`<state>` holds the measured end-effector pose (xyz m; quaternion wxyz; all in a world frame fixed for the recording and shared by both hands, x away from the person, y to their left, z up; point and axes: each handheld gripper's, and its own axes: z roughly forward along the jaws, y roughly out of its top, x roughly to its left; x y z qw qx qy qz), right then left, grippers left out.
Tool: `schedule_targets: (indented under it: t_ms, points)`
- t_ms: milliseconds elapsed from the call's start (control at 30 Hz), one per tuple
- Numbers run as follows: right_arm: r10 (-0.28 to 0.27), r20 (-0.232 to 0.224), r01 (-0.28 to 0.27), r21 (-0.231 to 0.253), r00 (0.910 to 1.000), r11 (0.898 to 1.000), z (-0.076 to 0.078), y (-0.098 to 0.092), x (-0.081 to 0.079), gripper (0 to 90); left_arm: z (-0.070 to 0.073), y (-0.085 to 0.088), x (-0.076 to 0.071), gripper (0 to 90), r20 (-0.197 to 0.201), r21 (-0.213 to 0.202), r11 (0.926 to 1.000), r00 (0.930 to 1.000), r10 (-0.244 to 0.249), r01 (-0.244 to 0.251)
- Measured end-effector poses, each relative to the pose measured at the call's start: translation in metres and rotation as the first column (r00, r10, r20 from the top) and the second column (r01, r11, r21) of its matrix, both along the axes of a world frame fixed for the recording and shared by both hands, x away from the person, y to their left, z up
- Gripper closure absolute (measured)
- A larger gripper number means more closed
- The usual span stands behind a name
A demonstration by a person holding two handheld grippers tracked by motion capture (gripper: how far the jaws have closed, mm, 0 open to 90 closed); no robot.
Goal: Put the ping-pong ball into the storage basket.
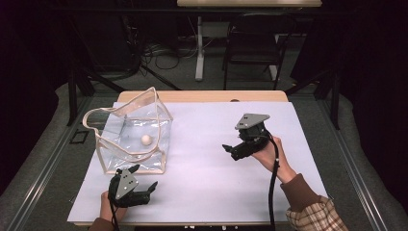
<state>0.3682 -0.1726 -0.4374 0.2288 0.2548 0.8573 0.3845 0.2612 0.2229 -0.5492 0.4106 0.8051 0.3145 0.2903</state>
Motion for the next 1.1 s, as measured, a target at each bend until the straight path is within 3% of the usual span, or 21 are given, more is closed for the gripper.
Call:
schedule_targets:
  t_ms: [767,1100]
  points:
    - [-0.062,-0.001,0.062,-0.005,0.9980,0.998,-0.029,-0.031,-0.026,0.0,0.000,0.000,0.000,16.2,-0.001,0.009,1.0000,1.0000,0.000,0.000]
    - [-0.102,-0.024,0.102,0.005,0.9945,0.995,-0.048,-0.047,-0.037,0.0,0.000,0.000,0.000,16.2,-0.001,0.008,1.0000,1.0000,0.001,-0.001]
